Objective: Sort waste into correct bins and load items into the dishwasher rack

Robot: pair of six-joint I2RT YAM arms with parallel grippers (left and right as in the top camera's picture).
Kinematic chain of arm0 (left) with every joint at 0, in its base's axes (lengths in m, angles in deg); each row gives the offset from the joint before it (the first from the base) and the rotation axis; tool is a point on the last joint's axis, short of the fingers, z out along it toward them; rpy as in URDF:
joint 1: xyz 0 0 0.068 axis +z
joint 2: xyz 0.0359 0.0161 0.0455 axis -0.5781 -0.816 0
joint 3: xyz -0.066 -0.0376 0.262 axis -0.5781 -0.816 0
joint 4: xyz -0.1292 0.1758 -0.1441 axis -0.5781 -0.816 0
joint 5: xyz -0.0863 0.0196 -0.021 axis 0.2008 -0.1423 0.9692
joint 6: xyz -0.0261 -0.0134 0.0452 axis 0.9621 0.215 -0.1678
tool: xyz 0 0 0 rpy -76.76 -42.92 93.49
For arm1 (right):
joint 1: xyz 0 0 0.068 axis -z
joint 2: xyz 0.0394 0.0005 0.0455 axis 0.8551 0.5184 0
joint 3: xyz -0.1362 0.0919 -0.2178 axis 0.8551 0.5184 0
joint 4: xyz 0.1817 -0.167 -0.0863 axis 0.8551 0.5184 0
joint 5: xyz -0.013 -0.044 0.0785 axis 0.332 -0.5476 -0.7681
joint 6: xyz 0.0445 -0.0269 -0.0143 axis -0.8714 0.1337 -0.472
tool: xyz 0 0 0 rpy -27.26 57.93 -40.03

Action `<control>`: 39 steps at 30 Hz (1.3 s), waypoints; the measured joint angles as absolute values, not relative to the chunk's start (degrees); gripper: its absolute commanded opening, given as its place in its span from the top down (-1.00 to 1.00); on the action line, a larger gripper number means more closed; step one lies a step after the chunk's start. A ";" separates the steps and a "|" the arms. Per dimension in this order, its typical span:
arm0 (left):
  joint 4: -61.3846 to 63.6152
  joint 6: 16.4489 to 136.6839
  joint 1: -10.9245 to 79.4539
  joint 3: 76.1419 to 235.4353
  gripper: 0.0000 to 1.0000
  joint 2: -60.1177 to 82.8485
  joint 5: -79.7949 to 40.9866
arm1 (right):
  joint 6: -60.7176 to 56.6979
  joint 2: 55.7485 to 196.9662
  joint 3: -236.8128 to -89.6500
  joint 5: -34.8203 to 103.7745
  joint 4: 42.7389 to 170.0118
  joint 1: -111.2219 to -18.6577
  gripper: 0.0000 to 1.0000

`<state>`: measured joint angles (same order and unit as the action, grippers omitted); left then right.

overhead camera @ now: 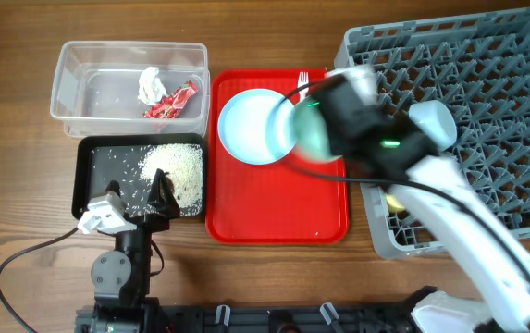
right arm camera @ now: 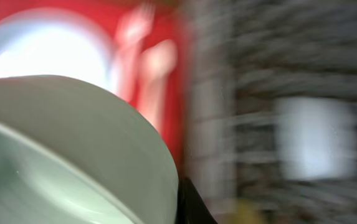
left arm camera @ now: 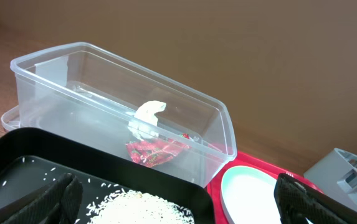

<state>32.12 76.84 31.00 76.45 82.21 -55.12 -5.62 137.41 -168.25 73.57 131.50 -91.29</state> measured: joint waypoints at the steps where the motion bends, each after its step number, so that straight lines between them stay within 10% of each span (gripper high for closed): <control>1: 32.12 76.84 31.00 76.45 -1.00 82.21 -55.14 | -6.45 135.64 -168.25 78.92 131.43 -88.38 0.91; 16: 32.12 76.84 31.00 76.45 -1.00 82.21 -55.12 | -4.24 146.48 -168.25 105.13 119.81 -49.02 0.91; 39: 32.12 76.84 31.00 76.45 -1.00 82.21 -55.14 | 18.27 163.18 -168.23 106.68 99.74 -45.74 0.91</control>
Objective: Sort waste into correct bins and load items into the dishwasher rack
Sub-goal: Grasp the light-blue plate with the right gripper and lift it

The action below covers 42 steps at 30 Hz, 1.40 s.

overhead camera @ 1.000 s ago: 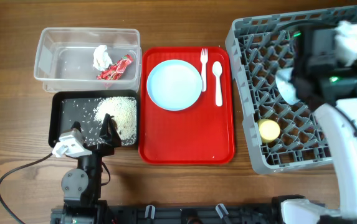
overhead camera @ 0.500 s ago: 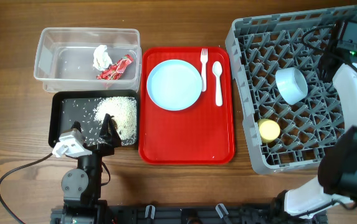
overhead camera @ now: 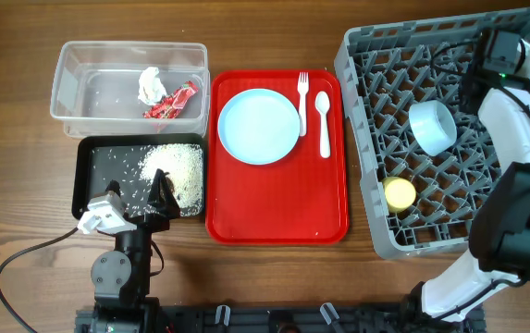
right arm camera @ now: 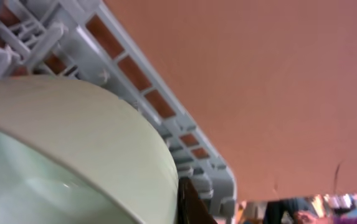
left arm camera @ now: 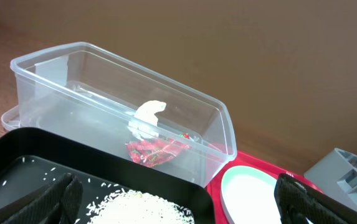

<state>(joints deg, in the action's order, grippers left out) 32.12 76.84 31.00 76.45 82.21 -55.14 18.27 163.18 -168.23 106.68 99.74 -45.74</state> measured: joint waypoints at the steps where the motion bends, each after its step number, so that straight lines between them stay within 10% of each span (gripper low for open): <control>1: 32.12 76.84 31.00 76.45 -1.00 82.21 -55.12 | 20.85 163.24 -168.23 107.69 98.02 -45.78 0.91; 26: 32.12 76.84 31.00 76.45 -1.00 82.21 -55.14 | 36.52 163.26 -160.95 113.30 86.08 -49.24 0.85; 30: 32.12 76.84 31.00 76.45 -1.00 82.21 -55.14 | 38.60 163.26 -160.95 112.76 86.65 -49.37 0.30; 42: 32.12 76.84 31.00 76.45 -1.00 82.21 -55.14 | 38.69 161.62 -160.09 109.37 85.12 -56.60 -0.38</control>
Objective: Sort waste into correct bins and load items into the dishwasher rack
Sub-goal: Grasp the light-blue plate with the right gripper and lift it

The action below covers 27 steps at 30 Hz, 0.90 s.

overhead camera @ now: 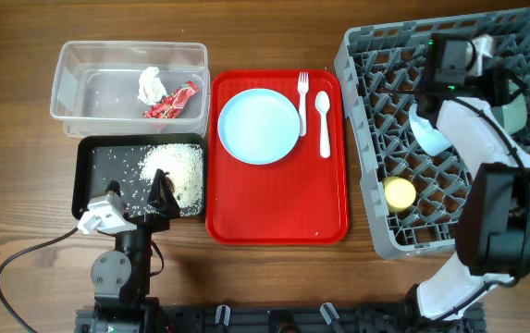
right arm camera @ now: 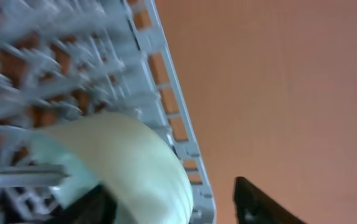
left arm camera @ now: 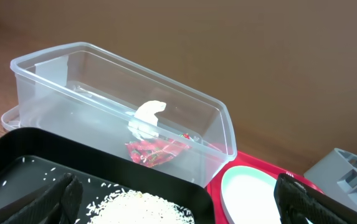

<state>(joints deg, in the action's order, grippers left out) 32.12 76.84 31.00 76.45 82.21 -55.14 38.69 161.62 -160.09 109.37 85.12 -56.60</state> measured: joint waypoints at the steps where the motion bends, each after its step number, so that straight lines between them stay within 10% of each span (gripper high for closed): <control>1: 32.12 76.84 31.00 76.45 -1.00 82.21 -55.14 | 38.58 160.12 -159.99 108.04 85.36 -57.89 -0.44; 10: 32.10 76.84 31.00 76.45 -1.00 82.24 -55.12 | 31.93 140.55 -160.20 84.82 101.86 -78.41 -0.51; 14: 32.12 76.84 31.00 76.45 -1.00 82.21 -55.14 | 22.01 138.91 -160.29 62.79 112.05 -88.10 -0.18; 18: 32.12 76.84 31.00 76.45 -1.00 82.21 -55.14 | 13.68 140.84 -160.29 45.26 114.34 -92.49 -0.99; 27: 32.12 76.84 31.00 76.45 -1.00 82.21 -55.14 | -8.13 142.63 -160.25 21.83 110.78 -94.85 -0.63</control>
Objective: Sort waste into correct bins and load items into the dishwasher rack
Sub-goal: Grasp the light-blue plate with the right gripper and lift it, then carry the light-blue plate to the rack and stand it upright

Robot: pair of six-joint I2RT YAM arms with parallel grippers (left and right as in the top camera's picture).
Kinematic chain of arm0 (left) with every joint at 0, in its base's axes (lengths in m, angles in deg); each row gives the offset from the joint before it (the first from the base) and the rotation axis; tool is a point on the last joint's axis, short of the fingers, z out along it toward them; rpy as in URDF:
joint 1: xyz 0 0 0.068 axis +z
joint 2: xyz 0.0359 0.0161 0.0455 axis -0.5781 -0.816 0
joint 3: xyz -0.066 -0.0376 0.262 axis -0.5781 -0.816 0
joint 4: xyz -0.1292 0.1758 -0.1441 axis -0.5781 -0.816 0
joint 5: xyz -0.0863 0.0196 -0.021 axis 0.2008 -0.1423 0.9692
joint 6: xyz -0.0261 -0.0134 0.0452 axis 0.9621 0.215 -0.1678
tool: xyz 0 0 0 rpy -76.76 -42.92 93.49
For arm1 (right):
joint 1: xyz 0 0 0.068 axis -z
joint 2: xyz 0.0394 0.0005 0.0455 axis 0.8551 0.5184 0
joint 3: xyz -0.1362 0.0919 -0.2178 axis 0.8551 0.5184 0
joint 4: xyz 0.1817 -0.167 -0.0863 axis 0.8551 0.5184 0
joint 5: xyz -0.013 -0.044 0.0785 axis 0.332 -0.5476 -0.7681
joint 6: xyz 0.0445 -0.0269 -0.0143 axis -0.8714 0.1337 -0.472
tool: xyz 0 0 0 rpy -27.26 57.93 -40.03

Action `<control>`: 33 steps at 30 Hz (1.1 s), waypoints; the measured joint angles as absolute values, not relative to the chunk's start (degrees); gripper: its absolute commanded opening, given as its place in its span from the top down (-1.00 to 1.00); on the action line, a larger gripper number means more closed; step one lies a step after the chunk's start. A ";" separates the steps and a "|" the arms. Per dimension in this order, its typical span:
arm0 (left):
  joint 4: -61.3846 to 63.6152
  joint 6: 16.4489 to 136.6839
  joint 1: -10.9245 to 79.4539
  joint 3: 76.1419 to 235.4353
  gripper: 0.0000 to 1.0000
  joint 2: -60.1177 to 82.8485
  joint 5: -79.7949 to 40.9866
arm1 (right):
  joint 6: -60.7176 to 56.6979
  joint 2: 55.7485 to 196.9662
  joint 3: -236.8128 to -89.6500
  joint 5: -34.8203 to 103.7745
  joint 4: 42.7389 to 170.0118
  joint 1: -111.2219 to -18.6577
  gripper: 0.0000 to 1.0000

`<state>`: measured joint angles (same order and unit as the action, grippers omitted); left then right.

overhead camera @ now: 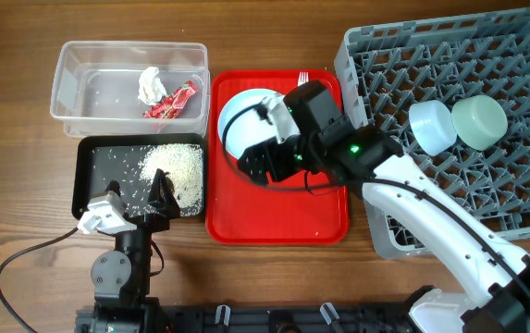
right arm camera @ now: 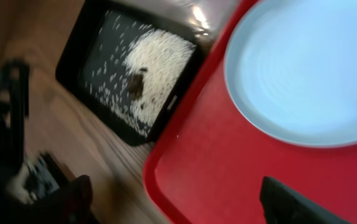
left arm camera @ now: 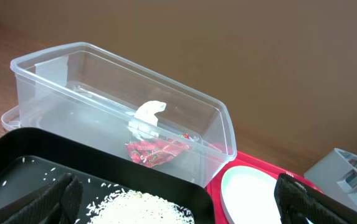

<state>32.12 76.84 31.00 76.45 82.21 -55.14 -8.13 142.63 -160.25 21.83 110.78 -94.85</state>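
Observation:
My right gripper [overhead camera: 266,163] is open and empty, low over the red tray [overhead camera: 278,217] and just in front of the light blue plate [overhead camera: 235,113]. In the right wrist view the plate [right arm camera: 309,74] lies ahead on the tray [right arm camera: 240,174], and the right gripper [right arm camera: 181,200] has nothing between its fingers. A pale green bowl [overhead camera: 480,120] rests in the grey dishwasher rack [overhead camera: 523,37] beside a white cup [overhead camera: 431,127]. The fork's tines [overhead camera: 303,76] show past the arm; the spoon is hidden. My left gripper [left arm camera: 178,208] is open over the rice [left arm camera: 141,205].
A clear bin [overhead camera: 80,65] at the back left holds a crumpled tissue [overhead camera: 151,85] and a red wrapper [overhead camera: 172,104]. A black tray [overhead camera: 98,162] with scattered rice lies in front of it. The right arm spans the tray and the rack's left edge.
My right gripper has moved from the rack's far right, where it was by the green bowl, to the red tray in front of the plate. The bowl stays in the rack. The left arm is unchanged.
My right gripper first held the green bowl over the tray's right edge. It then held the bowl at the rack's far corner, and later its jaws stood apart with the bowl in the rack. Now it is empty over the tray. The left arm never moved.

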 measured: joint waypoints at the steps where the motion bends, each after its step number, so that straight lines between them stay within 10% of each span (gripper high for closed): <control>1: 32.12 76.84 31.00 76.45 -1.00 82.21 -55.14 | -12.44 142.83 -160.25 23.56 110.60 -94.22 -0.63; 18: 32.12 76.84 31.00 76.45 -1.00 82.21 -55.14 | -43.58 167.79 -160.38 39.76 100.29 -91.07 -0.22; 33: 32.12 76.84 31.00 76.45 -0.99 82.21 -55.14 | -34.16 158.24 -160.29 37.20 103.83 -92.80 -0.12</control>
<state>32.12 76.84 31.00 76.45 82.21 -55.14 -34.16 158.24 -160.29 37.20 103.83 -92.80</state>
